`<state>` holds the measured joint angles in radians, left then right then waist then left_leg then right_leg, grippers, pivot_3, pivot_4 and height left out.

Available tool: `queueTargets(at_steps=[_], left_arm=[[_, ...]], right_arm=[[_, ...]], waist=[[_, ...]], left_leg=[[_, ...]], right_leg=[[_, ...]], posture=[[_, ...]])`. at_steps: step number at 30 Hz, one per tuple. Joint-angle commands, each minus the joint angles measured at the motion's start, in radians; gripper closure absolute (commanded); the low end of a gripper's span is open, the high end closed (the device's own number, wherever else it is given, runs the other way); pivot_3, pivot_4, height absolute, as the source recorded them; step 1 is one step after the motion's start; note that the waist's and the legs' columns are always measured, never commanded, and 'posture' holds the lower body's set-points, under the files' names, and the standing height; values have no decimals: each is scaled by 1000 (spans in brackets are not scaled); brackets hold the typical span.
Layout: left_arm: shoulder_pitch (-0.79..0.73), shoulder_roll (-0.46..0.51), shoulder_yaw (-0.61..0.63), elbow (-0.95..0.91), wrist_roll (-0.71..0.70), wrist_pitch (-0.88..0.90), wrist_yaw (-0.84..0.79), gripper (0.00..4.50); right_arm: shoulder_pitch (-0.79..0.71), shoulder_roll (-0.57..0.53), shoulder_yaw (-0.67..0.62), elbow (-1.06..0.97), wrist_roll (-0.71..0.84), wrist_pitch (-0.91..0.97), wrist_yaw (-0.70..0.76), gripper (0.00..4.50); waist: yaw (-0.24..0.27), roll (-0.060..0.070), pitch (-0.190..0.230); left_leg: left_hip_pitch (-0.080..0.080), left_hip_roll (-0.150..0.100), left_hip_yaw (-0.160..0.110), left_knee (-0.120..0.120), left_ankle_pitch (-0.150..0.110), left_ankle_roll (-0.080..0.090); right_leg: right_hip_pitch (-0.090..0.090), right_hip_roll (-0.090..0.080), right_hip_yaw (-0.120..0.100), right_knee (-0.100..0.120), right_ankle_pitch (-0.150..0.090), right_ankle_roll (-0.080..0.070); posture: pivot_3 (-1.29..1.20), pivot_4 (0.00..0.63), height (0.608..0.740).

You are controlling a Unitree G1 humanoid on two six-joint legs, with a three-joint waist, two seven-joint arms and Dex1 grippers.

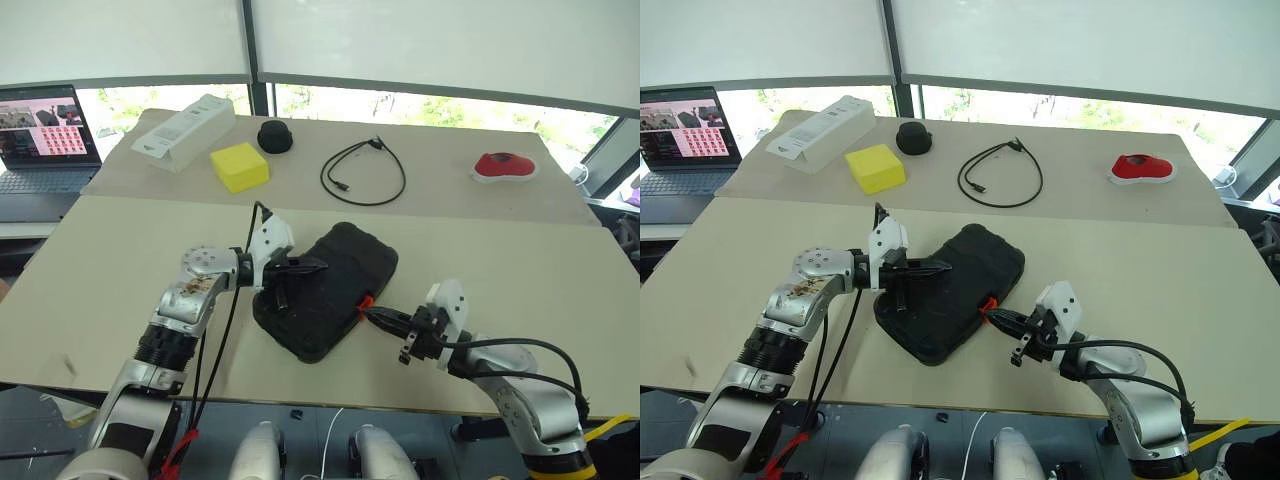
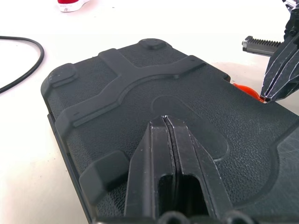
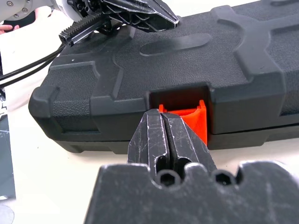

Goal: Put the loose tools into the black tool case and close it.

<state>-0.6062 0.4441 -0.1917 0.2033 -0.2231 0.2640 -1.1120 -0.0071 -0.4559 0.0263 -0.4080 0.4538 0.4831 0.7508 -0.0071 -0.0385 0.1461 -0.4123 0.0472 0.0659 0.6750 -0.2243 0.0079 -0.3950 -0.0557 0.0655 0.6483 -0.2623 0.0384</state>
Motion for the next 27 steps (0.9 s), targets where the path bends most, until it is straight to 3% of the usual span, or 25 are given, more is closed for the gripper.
queueTargets(at_steps=[1, 10, 27], left_arm=[[40, -9, -58, 25, 27, 12, -21, 4458], [45, -8, -58, 20, 31, 17, -29, 4458], [40, -5, -71, 30, 53, 49, -38, 4458]], right_arm=[[-18, -10, -4, -22, -8, -24, -10, 4500], [18, -100, -12, -39, 12, 58, 9, 4500], [-104, -11, 61, 85, -49, -9, 0, 4500]], waist=[[0, 0, 0], [-1, 3, -2], [-5, 5, -3]], left_leg=[[1, 0, 0, 0, 0, 0], [3, 0, 0, 0, -1, 2], [5, 0, 0, -1, -1, 2]], right_leg=[[1, 0, 0, 0, 0, 0], [3, 0, 0, -1, 0, 0], [5, 0, 0, -2, -1, 1]], posture=[[0, 150, 740], [0, 150, 740], [0, 150, 740]])
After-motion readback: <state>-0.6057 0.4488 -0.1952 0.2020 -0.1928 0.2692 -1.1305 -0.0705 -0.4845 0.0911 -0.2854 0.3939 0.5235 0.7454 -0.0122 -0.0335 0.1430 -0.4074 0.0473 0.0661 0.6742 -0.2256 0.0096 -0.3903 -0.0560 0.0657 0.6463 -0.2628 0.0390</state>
